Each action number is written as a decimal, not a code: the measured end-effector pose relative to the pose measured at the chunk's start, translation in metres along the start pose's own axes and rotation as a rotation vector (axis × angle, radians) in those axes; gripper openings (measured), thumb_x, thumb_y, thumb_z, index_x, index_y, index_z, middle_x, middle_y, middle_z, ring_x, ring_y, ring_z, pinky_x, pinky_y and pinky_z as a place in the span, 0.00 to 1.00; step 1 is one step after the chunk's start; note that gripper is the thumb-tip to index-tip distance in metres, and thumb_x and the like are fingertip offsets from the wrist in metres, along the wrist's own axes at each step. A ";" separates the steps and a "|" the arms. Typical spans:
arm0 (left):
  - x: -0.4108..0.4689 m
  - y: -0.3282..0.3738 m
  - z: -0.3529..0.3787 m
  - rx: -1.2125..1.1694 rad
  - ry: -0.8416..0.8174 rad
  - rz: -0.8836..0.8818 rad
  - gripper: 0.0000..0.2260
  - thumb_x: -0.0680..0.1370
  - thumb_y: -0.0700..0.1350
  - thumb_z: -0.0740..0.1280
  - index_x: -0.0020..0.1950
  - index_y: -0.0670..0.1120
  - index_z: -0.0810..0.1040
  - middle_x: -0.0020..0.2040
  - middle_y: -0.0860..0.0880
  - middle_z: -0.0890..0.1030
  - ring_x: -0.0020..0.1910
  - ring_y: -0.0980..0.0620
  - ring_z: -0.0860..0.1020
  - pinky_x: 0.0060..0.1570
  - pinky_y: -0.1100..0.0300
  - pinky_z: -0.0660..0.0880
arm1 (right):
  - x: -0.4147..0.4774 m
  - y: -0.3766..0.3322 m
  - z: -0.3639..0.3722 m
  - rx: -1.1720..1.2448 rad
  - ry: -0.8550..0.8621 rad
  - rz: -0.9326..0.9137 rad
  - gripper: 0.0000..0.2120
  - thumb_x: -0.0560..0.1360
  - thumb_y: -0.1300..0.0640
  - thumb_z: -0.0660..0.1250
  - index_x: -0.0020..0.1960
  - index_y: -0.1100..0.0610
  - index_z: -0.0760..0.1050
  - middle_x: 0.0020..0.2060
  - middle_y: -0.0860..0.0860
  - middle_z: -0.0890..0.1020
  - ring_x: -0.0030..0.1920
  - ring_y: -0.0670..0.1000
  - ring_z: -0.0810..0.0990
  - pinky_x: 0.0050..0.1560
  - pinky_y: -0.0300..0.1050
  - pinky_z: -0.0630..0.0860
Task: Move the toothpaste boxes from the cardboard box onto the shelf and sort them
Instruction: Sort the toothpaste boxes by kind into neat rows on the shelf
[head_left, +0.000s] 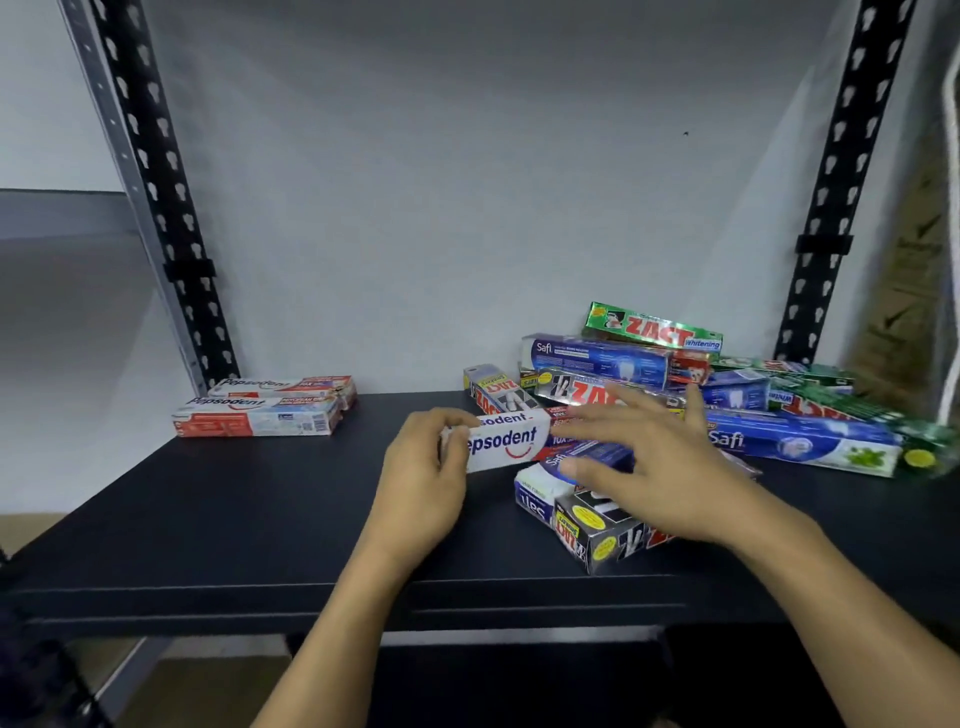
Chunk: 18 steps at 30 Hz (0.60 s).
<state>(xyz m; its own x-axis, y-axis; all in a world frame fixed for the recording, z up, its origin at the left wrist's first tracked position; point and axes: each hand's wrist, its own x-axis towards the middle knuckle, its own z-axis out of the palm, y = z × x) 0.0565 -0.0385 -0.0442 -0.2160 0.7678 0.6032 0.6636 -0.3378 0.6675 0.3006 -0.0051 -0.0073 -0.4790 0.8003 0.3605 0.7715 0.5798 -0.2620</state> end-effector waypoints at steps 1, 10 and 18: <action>-0.001 0.001 -0.001 -0.020 0.034 -0.007 0.07 0.83 0.46 0.62 0.55 0.53 0.79 0.52 0.56 0.79 0.50 0.63 0.76 0.46 0.75 0.68 | -0.002 -0.002 0.003 -0.058 -0.038 -0.029 0.25 0.73 0.26 0.51 0.67 0.29 0.69 0.71 0.30 0.66 0.78 0.41 0.50 0.69 0.65 0.22; -0.003 -0.009 -0.024 -0.269 0.272 -0.204 0.07 0.83 0.48 0.63 0.49 0.53 0.80 0.46 0.54 0.83 0.45 0.61 0.80 0.42 0.67 0.73 | 0.004 0.037 -0.001 0.075 -0.011 0.031 0.22 0.68 0.25 0.52 0.54 0.28 0.78 0.57 0.26 0.75 0.68 0.36 0.69 0.74 0.68 0.35; -0.014 -0.031 -0.069 -0.474 0.341 -0.402 0.07 0.83 0.47 0.63 0.50 0.50 0.81 0.46 0.47 0.85 0.47 0.49 0.82 0.47 0.52 0.80 | 0.019 0.012 -0.009 -0.116 -0.029 0.145 0.06 0.77 0.37 0.64 0.46 0.34 0.80 0.51 0.38 0.83 0.60 0.46 0.77 0.75 0.68 0.41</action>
<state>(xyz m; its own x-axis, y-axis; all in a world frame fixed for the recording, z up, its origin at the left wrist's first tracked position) -0.0108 -0.0766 -0.0433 -0.6420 0.6959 0.3218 0.1191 -0.3241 0.9385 0.3043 0.0156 0.0045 -0.3698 0.8792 0.3003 0.8757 0.4378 -0.2034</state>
